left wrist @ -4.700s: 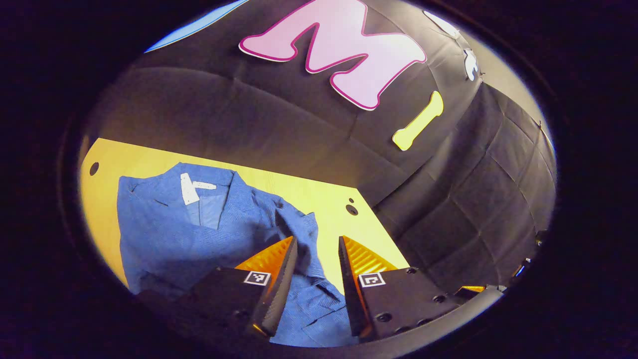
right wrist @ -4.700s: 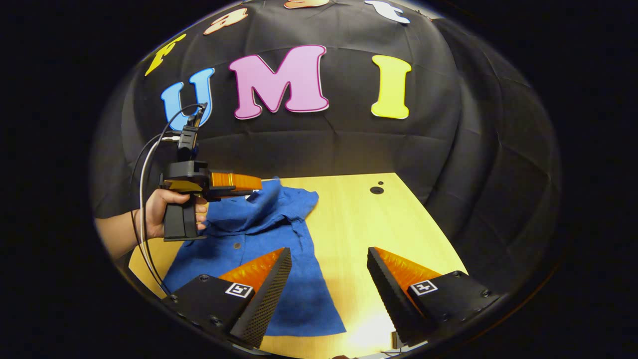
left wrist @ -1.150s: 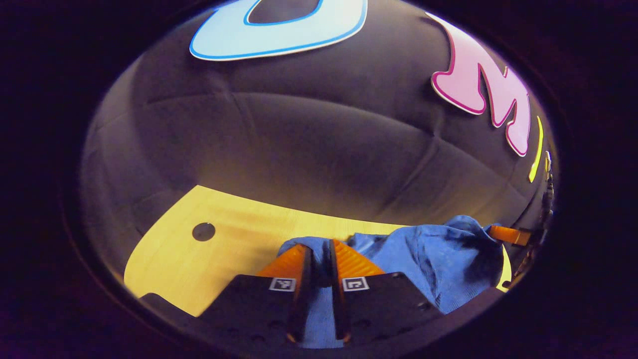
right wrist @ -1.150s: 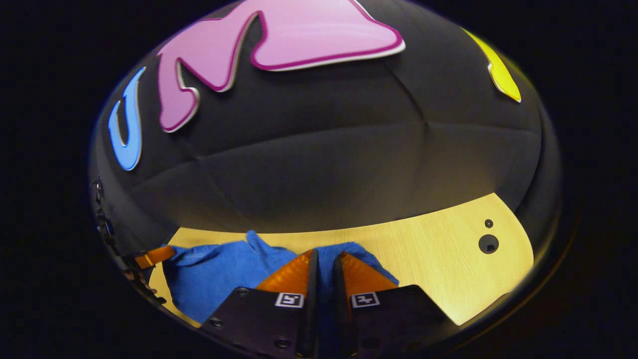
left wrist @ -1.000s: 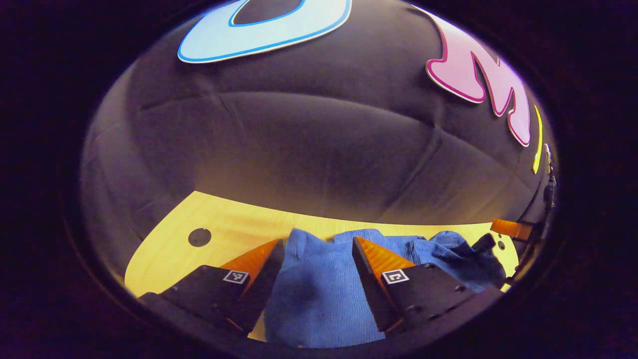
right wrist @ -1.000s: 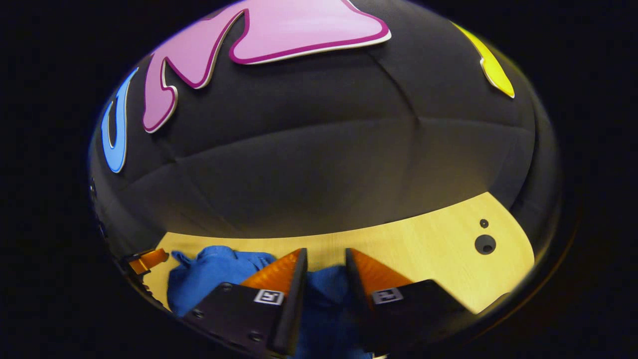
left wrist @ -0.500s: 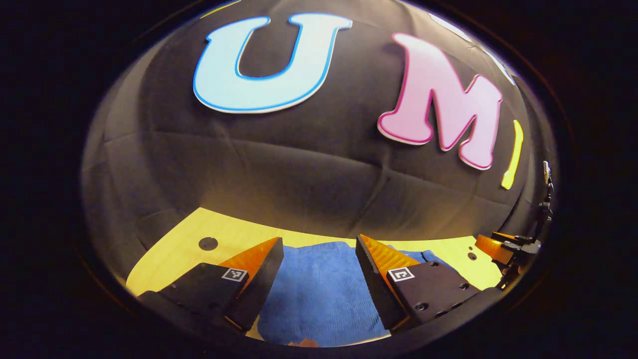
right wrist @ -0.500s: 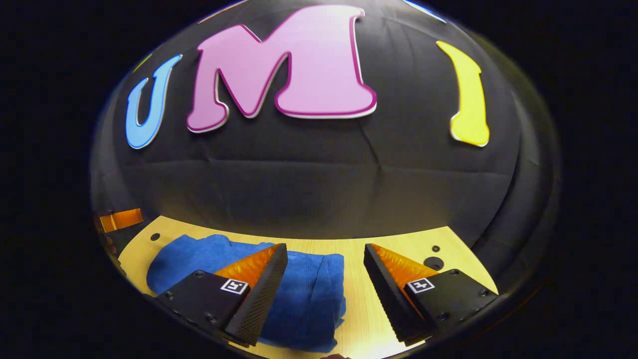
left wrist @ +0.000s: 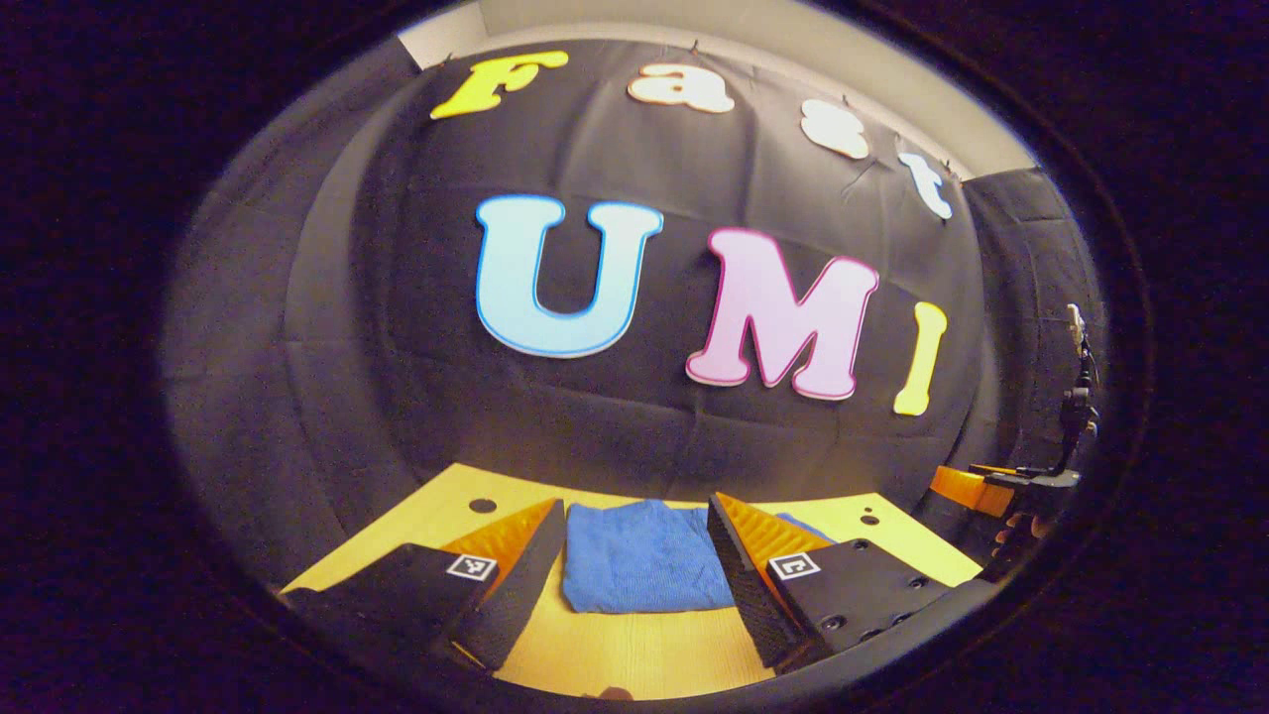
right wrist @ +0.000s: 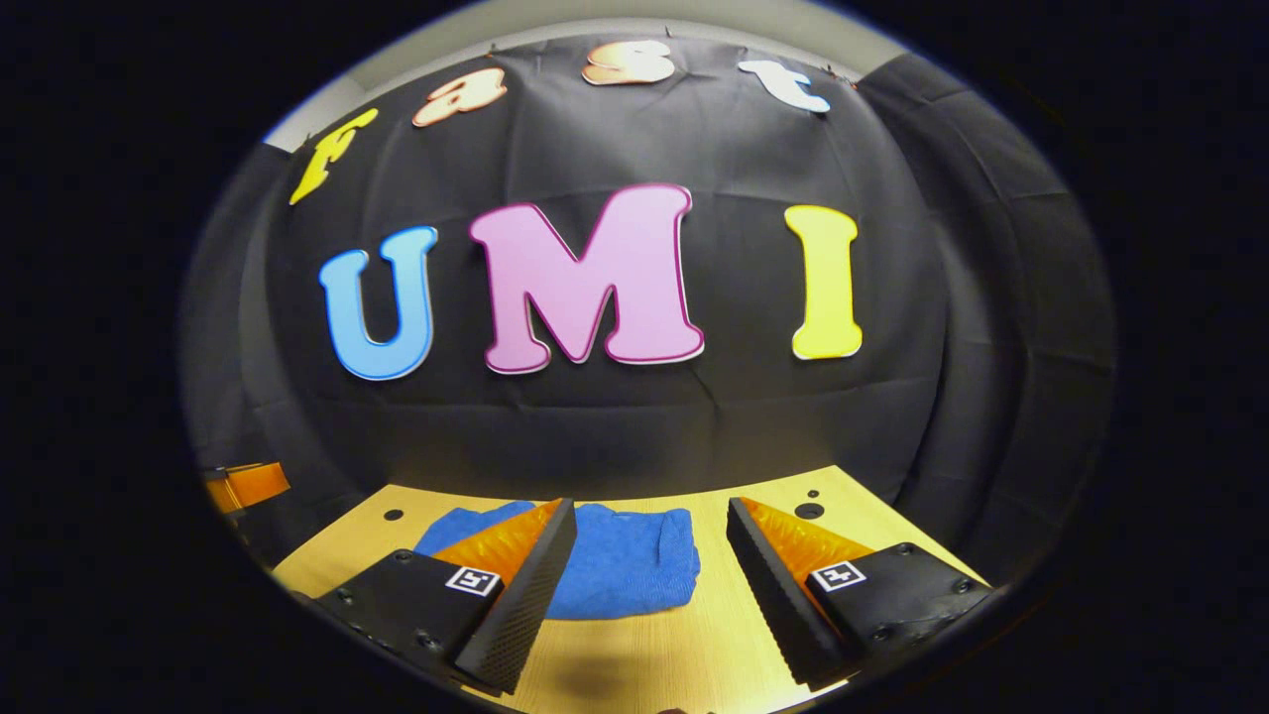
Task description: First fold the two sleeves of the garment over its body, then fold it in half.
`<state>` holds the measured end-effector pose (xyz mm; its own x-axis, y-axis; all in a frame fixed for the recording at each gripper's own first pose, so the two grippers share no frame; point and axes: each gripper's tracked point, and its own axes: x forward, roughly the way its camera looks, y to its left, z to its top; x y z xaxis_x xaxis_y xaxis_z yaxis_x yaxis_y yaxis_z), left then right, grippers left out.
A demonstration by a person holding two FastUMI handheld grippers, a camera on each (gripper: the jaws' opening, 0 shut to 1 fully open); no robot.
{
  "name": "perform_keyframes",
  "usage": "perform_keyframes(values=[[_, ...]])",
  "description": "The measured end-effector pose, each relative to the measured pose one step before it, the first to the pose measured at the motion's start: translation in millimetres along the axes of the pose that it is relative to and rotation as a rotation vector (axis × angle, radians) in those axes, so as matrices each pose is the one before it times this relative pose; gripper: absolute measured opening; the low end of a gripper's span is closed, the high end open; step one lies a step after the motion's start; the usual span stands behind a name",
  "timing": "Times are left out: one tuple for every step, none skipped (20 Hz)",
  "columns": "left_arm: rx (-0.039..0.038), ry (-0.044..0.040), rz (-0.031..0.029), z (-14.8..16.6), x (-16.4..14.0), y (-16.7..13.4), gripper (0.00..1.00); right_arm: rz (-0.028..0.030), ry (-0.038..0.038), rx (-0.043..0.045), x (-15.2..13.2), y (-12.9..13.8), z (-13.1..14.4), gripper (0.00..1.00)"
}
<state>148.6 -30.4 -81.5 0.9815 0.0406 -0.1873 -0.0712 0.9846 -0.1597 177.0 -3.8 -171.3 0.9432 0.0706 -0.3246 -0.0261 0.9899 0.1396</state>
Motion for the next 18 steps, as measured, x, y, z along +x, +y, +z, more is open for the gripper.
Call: perform_keyframes(values=[[0.01264,-0.02925,-0.00367,5.22,-24.29,0.46,0.82,0.0117,-0.01686,0.0002,-23.99,7.03,8.05,0.97],[0.00811,-0.01054,-0.00042,4.14,-25.49,-1.45,0.82,0.00996,-0.01454,0.00628,-21.86,7.28,6.26,0.97],[0.00693,-0.00171,-0.00257,1.28,-23.77,-3.97,0.82,0.00867,-0.00337,0.01866,-21.12,6.63,4.08,0.97],[0.0063,-0.00198,0.01637,1.39,-22.59,-2.37,0.82,0.00326,0.01321,0.02222,-20.62,6.63,-0.15,0.96],[-0.00306,-0.0195,0.02561,4.46,-20.38,-0.36,0.82,-0.00045,0.01935,0.02053,-20.73,4.47,-2.1,0.97],[-0.01242,-0.03264,0.01588,3.97,-22.01,-4.26,0.82,0.00477,0.00708,0.01612,-20.08,5.08,-0.71,0.96],[-0.01009,-0.0383,-0.00956,0.73,-20.95,-9.95,0.82,0.00891,-0.0057,0.00508,-16.73,5.52,2.75,0.96],[-0.00497,-0.0362,-0.02567,0.5,-20.47,-11.03,0.82,0.00537,-0.019,-0.0119,-16.49,3.83,4.51,0.96],[0.00554,-0.035,-0.04023,-1.81,-19.71,-13.7,0.83,0.00392,-0.02258,-0.03123,-15.32,2.28,3.17,0.96],[0.01321,-0.04592,-0.04603,4.8,-19.58,-15.12,0.82,0.01378,-0.02162,-0.05091,-15.45,3.88,1.7,0.97],[0.0074,-0.03845,-0.02387,5.05,-14.03,-6.0,0.82,0.00606,-0.02021,-0.06427,-12.16,0.7,1.06,0.96],[0.00648,-0.03524,-0.03008,7.79,-12.17,-9.29,0.81,0.00155,-0.02734,-0.05864,-15.18,-1.52,3.04,0.96],[0.0087,-0.02023,-0.0229,1.82,-2.91,-8.85,0.82,0.00313,-0.02808,-0.03176,-10.36,0.98,3.99,0.98],[0.00695,0.00466,0.00228,2.36,-6.04,-3.9,0.82,0.00999,-0.02645,-0.00287,-9.66,6.47,3.76,0.97],[-0.00774,0.00362,0.01603,0.11,-3.89,0.63,0.82,0.01486,-0.02246,0.01974,-8.47,8.87,3.5,0.97],[-0.01598,0.00388,0.00904,1.68,-3.97,-0.33,0.82,0.01292,-0.01606,0.02986,-7.33,8.84,5.5,0.97],[-0.01145,-0.00012,0.0057,1.04,1.49,-0.25,0.82,0.01625,-0.0083,0.02769,-5.11,8.35,2.83,0.97],[-0.00291,0.00451,0.00722,0.51,-0.78,1.26,0.82,0.01863,-0.00369,0.01728,-4.22,5.42,0.71,0.97]])
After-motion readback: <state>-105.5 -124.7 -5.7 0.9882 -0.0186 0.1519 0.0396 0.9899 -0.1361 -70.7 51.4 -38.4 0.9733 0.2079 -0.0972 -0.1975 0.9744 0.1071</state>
